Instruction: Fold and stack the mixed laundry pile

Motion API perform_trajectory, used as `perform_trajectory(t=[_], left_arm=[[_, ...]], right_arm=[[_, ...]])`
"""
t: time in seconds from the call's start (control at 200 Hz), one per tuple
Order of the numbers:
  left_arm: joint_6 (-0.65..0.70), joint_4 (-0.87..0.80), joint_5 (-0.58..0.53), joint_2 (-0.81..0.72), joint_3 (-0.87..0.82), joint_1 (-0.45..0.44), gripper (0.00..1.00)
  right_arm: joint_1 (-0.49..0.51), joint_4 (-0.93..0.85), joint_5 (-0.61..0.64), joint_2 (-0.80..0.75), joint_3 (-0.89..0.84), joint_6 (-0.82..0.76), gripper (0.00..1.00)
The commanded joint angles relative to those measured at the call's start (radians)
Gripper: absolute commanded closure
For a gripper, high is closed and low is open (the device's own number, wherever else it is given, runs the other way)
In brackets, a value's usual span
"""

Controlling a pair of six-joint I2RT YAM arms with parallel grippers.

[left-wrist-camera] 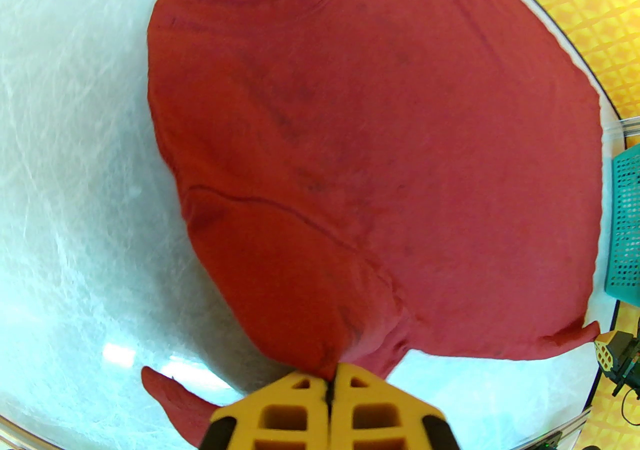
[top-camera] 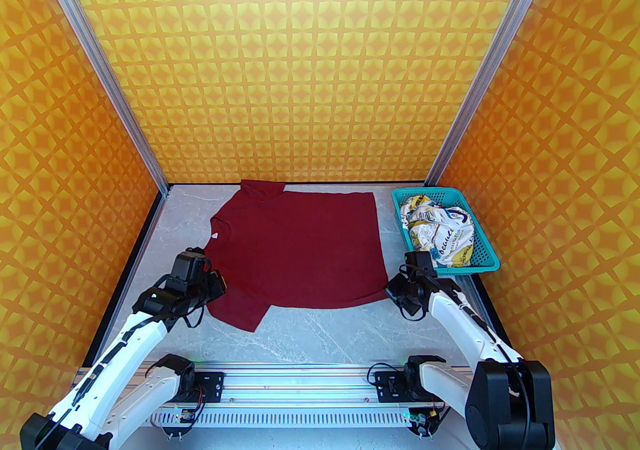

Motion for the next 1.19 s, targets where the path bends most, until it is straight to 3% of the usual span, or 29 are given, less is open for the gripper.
perform_trajectory(t=[0.0,0.63,1.19], left_arm=[[0.022,-0.01,0.008,0.032,0.059,0.019,1.0],[0.075,0.147,0.009,0.344,0.31,0.14,1.0],[0.084,0.285,0.065,0.61,0.409,0.218,1.0]], right_arm=[[0.001,0.003,-0.009,0.026,0.056,-0.028,1.0],[0.001,0.031,0.007,0.208,0.268,-0.083,1.0],[0.001,0.099,0.027,0.431,0.424,-0.109,1.0]])
